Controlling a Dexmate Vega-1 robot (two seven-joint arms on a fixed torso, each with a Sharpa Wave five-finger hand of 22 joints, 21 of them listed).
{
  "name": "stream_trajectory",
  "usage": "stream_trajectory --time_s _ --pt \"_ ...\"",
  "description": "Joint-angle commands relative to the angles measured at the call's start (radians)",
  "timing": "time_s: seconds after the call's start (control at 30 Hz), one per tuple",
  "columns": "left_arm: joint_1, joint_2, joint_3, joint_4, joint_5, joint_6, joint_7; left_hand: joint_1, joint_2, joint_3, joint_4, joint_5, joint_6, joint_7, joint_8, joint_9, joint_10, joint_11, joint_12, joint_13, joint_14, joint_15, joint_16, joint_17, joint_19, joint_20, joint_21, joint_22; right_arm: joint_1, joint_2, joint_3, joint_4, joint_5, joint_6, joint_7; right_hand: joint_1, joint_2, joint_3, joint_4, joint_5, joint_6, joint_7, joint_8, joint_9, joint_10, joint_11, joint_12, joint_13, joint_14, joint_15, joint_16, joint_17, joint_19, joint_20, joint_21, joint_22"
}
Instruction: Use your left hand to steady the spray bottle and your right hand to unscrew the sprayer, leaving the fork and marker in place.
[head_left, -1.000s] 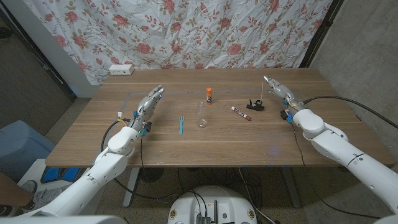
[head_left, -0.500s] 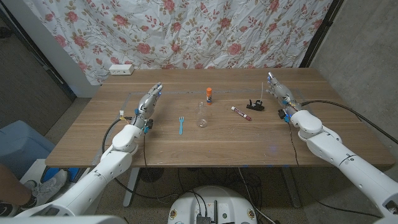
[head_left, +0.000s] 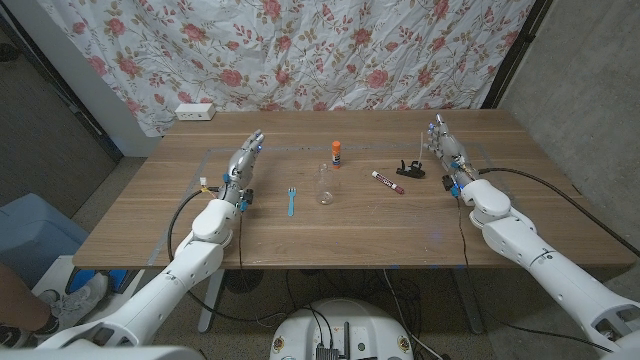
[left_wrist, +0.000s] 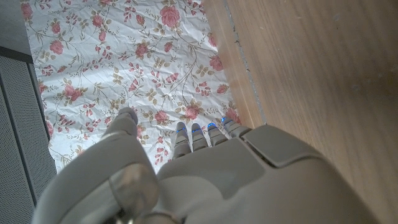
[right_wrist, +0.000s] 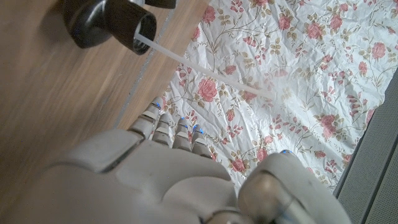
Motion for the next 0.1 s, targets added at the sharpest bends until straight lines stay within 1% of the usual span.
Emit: stream_trajectory --time_s 0.03,0.1 --pt "-0.028 -0.056 0.017 0.045 0.004 -0.008 0.029 -0.009 0.002 0.004 0.005 0.007 0.015 0.001 0.003 0.0 0.01 -0.001 0.003 -0.001 0.008 -0.009 0.007 0.001 0.01 -0.012 0.005 0.002 0.002 0.047 -0.005 0.042 0.046 0.043 0.007 -0.008 0.005 -0.004 0.008 0.007 0.007 0.003 0.003 0.003 0.012 -0.003 0.004 0.003 0.01 -0.002 0.009 0.0 0.009 -0.002 0.005 0.003" --pt "-0.032 -0.06 0.02 0.053 0.004 -0.015 0.023 -0.011 0.003 0.005 0.005 0.007 0.019 0.002 0.004 0.0 0.011 -0.002 0.003 -0.001 0.009 -0.009 0.006 0.001 0.011 -0.012 0.005 0.002 0.001 0.051 -0.007 0.045 0.048 0.042 0.005 -0.01 0.007 -0.004 0.009 0.007 0.009 0.002 0.004 0.003 0.015 -0.003 0.005 0.003 0.011 -0.006 0.009 -0.001 0.009 -0.003 0.005 0.003"
